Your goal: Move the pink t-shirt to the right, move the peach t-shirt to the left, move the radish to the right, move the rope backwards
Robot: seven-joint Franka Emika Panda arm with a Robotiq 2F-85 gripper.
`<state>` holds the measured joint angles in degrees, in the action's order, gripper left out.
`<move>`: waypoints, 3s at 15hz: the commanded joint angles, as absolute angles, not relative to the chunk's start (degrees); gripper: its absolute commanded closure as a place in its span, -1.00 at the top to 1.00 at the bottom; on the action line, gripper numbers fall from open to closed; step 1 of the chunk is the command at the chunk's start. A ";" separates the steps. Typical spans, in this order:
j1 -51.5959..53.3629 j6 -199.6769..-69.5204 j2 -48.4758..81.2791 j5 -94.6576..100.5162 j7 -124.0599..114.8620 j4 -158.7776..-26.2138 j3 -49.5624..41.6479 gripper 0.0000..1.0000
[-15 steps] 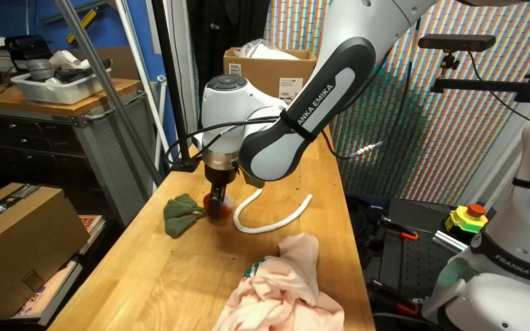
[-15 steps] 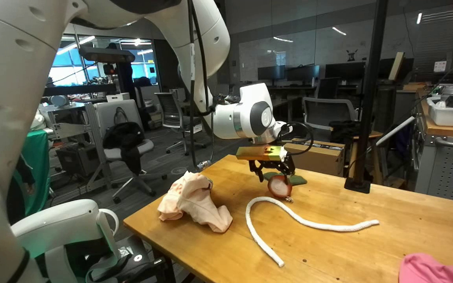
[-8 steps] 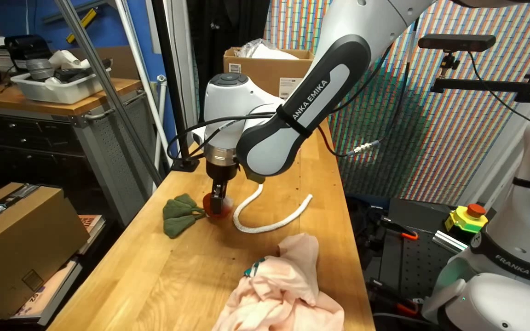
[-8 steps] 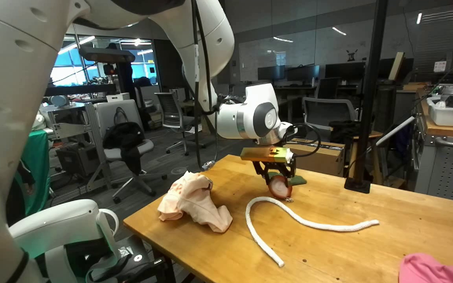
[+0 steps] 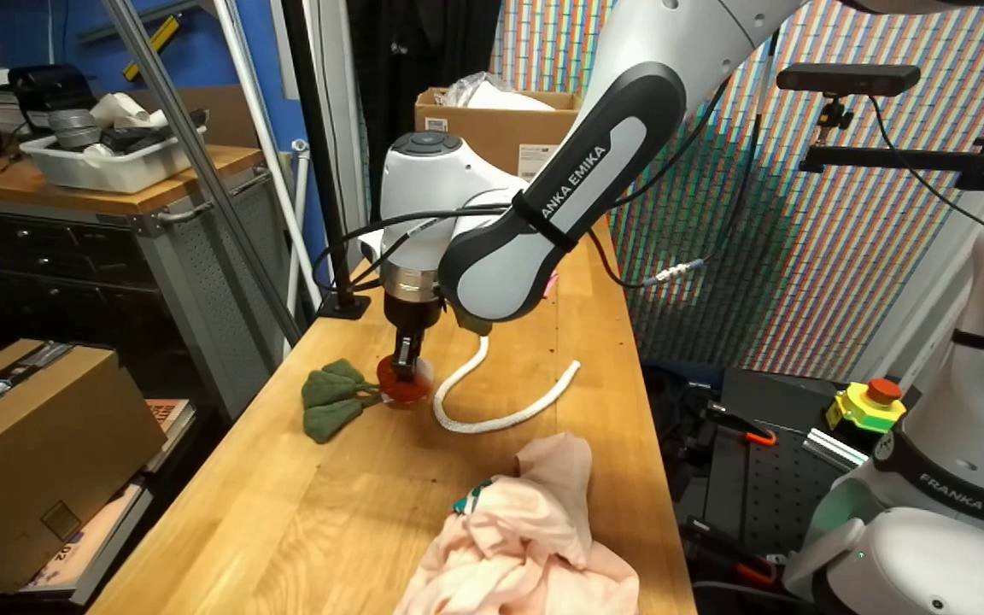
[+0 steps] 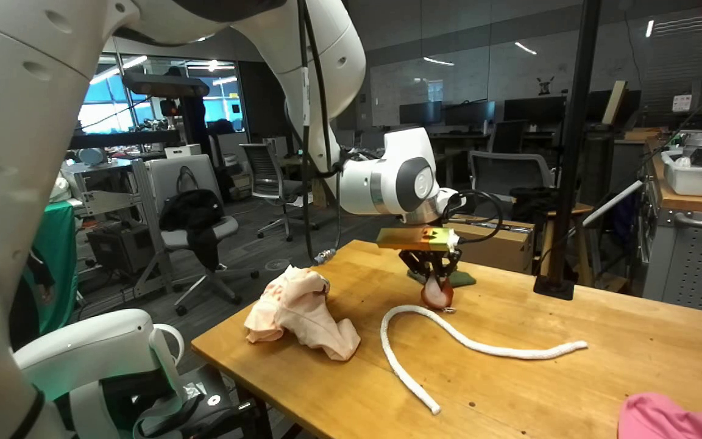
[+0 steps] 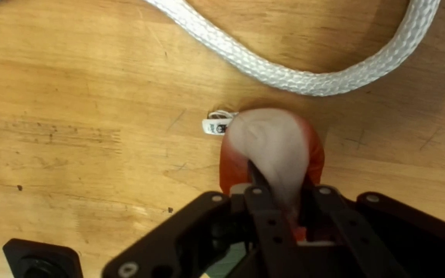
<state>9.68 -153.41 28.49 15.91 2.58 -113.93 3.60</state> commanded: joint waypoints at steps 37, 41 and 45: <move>4.27 -142.76 27.90 58.99 -58.44 -91.51 -4.08 -0.93; 4.24 -138.92 33.66 53.11 -52.77 -83.34 -5.00 -0.93; 4.72 -132.88 39.52 51.36 -50.68 -74.29 -7.00 -0.93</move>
